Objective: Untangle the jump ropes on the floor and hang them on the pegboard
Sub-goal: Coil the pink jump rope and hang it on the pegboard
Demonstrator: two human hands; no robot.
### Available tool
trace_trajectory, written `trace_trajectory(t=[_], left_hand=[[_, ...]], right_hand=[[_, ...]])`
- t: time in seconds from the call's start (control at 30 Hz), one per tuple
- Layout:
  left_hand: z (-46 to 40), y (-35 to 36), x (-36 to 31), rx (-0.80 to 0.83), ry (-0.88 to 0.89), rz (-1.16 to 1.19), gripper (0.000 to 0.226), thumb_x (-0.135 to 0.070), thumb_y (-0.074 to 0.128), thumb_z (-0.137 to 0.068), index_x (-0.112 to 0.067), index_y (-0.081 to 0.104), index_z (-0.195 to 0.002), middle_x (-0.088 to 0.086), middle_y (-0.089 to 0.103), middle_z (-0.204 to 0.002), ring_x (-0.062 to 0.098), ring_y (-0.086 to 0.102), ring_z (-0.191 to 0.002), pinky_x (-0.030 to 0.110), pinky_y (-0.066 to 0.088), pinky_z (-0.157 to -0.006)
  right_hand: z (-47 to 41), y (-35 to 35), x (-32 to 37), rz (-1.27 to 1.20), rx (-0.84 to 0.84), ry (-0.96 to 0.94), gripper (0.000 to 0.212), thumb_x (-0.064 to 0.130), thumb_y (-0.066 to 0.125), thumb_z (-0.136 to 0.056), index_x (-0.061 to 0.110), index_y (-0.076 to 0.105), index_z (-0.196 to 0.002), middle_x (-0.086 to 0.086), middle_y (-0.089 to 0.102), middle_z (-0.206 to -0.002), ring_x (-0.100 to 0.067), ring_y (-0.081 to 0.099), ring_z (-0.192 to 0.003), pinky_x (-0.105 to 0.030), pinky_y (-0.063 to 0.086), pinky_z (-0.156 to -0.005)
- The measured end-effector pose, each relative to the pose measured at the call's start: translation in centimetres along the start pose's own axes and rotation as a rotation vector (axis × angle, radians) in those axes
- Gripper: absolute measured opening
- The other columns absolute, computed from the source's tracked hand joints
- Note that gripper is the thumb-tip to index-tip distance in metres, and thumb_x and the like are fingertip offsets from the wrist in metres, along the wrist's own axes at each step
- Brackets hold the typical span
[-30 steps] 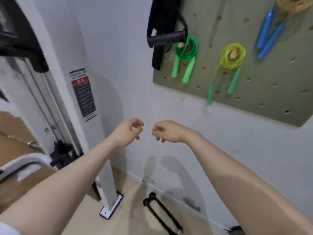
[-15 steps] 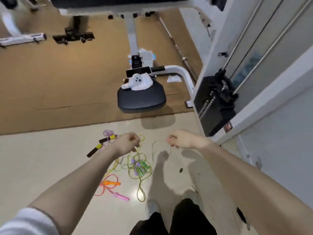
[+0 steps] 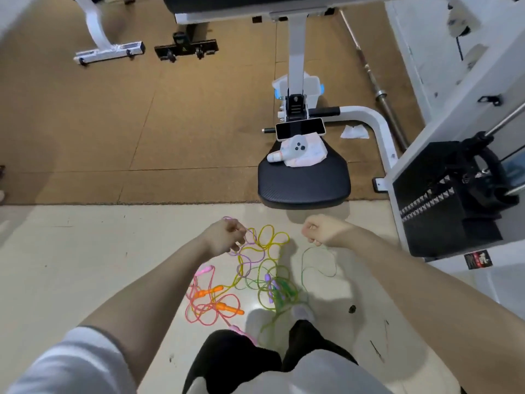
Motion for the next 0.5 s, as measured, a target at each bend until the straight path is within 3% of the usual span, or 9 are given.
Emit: trace_trajectory(t=[0.07,0.17,0.3,0.4,0.47,0.5], left_hand=[[-1.7,-2.7,0.2,-0.029,0.0,0.0,0.019,-0.013,0.041,-0.097,-0.005,0.055,-0.107,0.011,0.062,-0.096,0.012,0.054,-0.065,0.018,0.042,-0.056],[-4.0,-6.1,0.9,-0.009,0.039,-0.015,0.016,-0.011,0.041,-0.096,-0.005,0.054,-0.104,0.013,0.061,-0.096,0.013,0.055,-0.064,0.012,0.043,-0.051],[-8.6,-9.8,4.9,0.087,0.044,-0.144,0.014,-0.009,0.043,-0.095,-0.006,0.054,-0.103,0.012,0.062,-0.095,0.019,0.055,-0.07,0.008,0.041,-0.049],[-13.1,-13.2,9.3,0.187,0.07,-0.318,0.015,-0.013,0.046,-0.093,-0.012,0.054,-0.105,0.01,0.062,-0.104,0.022,0.054,-0.087,0.017,0.042,-0.062],[-15.5,-16.5,12.3,0.225,0.066,-0.436,0.017,-0.015,0.047,-0.093,-0.013,0.054,-0.109,0.009,0.06,-0.106,0.021,0.051,-0.088,0.023,0.038,-0.064],[-16.1,-17.9,13.7,0.273,0.058,-0.448,0.014,-0.014,0.047,-0.094,-0.013,0.054,-0.105,0.009,0.06,-0.102,0.021,0.05,-0.084,0.023,0.037,-0.06]], right_hand=[[-1.7,0.2,1.5,0.016,0.036,0.012,0.016,0.018,0.047,-0.094,0.006,0.057,-0.092,-0.006,0.059,-0.09,-0.019,0.051,-0.076,-0.028,0.04,-0.063],[-4.3,1.1,4.1,0.083,0.078,0.035,0.009,0.021,0.044,-0.095,0.018,0.053,-0.093,-0.005,0.059,-0.098,-0.019,0.053,-0.083,-0.031,0.045,-0.079],[-8.0,2.4,7.7,0.107,0.044,0.042,0.016,0.021,0.043,-0.095,0.014,0.057,-0.098,-0.003,0.056,-0.102,-0.023,0.053,-0.096,-0.032,0.042,-0.085],[-11.0,3.5,10.0,-0.021,-0.113,0.128,0.024,0.017,0.045,-0.095,0.004,0.06,-0.108,-0.011,0.062,-0.112,-0.022,0.054,-0.092,-0.02,0.042,-0.072],[-12.9,5.8,11.8,-0.253,-0.267,0.219,0.016,0.011,0.046,-0.095,0.002,0.06,-0.098,-0.01,0.06,-0.096,-0.021,0.052,-0.084,-0.008,0.038,-0.06],[-13.4,7.3,12.7,-0.364,-0.338,0.27,0.014,0.009,0.047,-0.095,0.003,0.059,-0.095,-0.008,0.058,-0.089,-0.024,0.054,-0.084,-0.01,0.041,-0.064]])
Point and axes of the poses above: each hand's wrist, its own z-axis away from the middle knuckle, its own y-axis out of the palm, x = y × z, the point moved 8 cm from there along -z, towards the middle knuckle
